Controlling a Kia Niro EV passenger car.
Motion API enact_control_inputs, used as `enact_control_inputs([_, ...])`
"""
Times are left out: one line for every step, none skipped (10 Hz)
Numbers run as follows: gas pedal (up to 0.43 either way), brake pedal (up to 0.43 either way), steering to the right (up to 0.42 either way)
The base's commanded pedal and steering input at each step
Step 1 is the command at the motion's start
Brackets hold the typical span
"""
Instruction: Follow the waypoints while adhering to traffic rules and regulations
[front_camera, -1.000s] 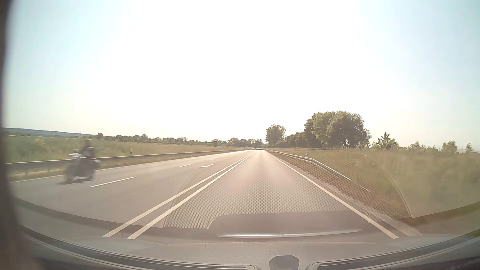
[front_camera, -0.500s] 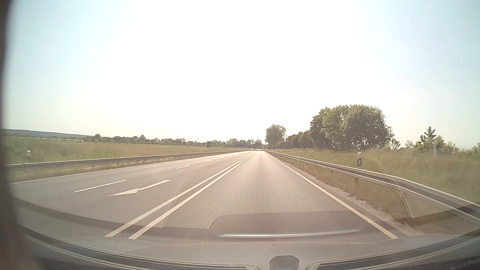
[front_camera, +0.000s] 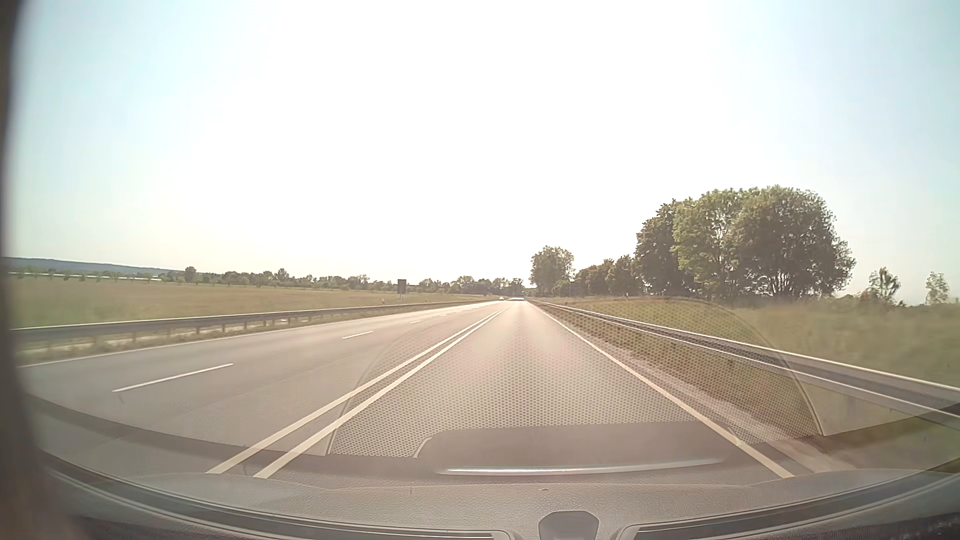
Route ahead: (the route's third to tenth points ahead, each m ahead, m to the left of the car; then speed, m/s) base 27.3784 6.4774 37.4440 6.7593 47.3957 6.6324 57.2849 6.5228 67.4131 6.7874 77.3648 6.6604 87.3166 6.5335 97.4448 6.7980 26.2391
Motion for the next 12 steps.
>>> enact_control_inputs([0.461, 0.006, 0.004])
enact_control_inputs([0.461, 0.006, 0.004])
enact_control_inputs([0.461, 0.006, 0.004])
enact_control_inputs([0.461, 0.006, 0.004])
enact_control_inputs([0.461, 0.006, 0.004])
enact_control_inputs([0.461, 0.006, 0.004])
enact_control_inputs([0.461, 0.006, 0.004])
enact_control_inputs([0.461, 0.006, 0.004])
enact_control_inputs([0.461, 0.006, 0.004])
enact_control_inputs([0.461, 0.006, 0.004])
enact_control_inputs([0.461, 0.006, 0.004])
enact_control_inputs([0.461, 0.006, 0.004])
